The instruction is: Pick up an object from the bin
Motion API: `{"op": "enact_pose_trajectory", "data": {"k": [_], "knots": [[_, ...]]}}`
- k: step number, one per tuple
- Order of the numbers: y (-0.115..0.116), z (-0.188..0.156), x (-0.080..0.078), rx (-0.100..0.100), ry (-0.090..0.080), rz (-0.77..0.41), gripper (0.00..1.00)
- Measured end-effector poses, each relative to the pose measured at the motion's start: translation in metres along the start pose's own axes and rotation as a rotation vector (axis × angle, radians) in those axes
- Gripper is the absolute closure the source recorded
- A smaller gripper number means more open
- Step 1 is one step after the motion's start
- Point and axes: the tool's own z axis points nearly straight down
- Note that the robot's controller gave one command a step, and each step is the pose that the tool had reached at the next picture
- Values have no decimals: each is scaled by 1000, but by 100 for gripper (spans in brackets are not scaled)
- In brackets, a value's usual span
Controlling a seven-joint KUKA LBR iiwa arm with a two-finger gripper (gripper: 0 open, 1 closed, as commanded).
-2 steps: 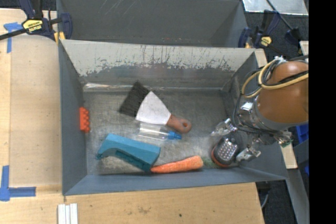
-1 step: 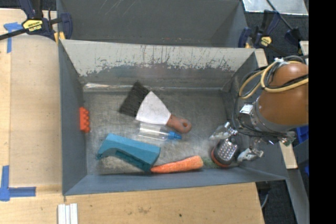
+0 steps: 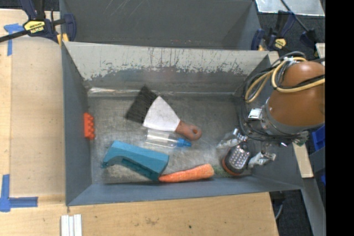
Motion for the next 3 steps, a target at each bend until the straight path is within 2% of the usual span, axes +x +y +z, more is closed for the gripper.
{"op": "enact_pose_trajectory", "data": {"k": [1, 2, 3], "knots": [[-1, 0, -3, -5, 0, -79, 0], [-13, -1, -1, -1, -2, -91, 100], [-14, -1, -1, 0, -3, -92, 100]]}}
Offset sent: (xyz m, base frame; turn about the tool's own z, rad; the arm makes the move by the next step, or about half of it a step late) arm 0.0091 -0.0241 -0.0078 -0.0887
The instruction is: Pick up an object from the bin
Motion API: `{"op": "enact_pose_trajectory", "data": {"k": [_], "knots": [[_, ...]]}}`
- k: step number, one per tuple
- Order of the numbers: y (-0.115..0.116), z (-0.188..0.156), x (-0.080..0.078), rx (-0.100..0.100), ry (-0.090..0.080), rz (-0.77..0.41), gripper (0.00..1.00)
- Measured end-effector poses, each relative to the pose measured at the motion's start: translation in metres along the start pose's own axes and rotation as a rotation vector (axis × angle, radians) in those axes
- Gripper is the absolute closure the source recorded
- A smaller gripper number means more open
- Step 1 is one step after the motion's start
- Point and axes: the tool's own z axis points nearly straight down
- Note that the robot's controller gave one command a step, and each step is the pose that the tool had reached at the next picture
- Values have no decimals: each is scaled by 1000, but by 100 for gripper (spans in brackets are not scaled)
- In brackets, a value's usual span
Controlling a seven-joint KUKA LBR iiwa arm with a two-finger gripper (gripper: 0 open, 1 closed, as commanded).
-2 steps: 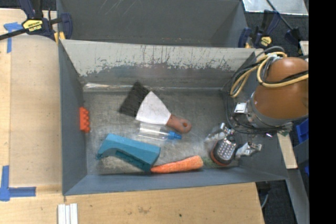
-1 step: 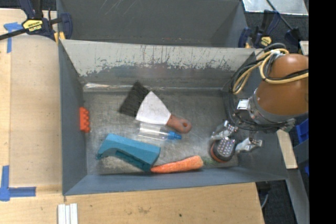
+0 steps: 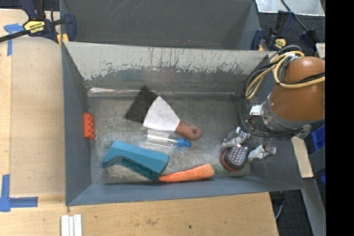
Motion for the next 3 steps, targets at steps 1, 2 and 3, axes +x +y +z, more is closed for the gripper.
{"op": "enact_pose_trajectory", "data": {"k": [1, 2, 3], "knots": [[-25, -96, 2, 28, 14, -261, 100], [-24, -95, 2, 25, 14, -260, 100], [-19, -147, -6, 20, 15, -283, 100]]}}
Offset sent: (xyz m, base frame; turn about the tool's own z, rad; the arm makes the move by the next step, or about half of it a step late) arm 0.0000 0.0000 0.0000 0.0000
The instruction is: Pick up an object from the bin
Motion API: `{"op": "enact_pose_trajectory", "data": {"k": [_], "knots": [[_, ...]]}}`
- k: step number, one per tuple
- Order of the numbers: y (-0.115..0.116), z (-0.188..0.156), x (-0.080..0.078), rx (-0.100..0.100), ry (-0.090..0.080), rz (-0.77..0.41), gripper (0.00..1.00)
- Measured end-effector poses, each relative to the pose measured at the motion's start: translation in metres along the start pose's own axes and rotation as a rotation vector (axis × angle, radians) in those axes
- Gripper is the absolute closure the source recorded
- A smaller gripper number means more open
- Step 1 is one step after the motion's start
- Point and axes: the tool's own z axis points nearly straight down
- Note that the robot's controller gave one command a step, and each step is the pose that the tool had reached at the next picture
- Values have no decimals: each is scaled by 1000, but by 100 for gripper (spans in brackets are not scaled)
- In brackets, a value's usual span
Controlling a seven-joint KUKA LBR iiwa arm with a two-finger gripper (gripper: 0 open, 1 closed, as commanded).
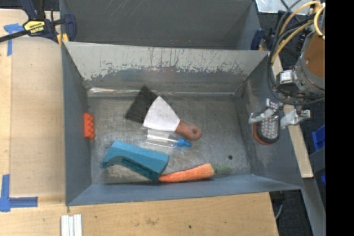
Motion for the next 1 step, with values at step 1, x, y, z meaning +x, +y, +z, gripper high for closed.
{"op": "enact_pose_trajectory", "data": {"k": [1], "knots": [[0, -16, -1, 5, 0, -6, 100]]}}
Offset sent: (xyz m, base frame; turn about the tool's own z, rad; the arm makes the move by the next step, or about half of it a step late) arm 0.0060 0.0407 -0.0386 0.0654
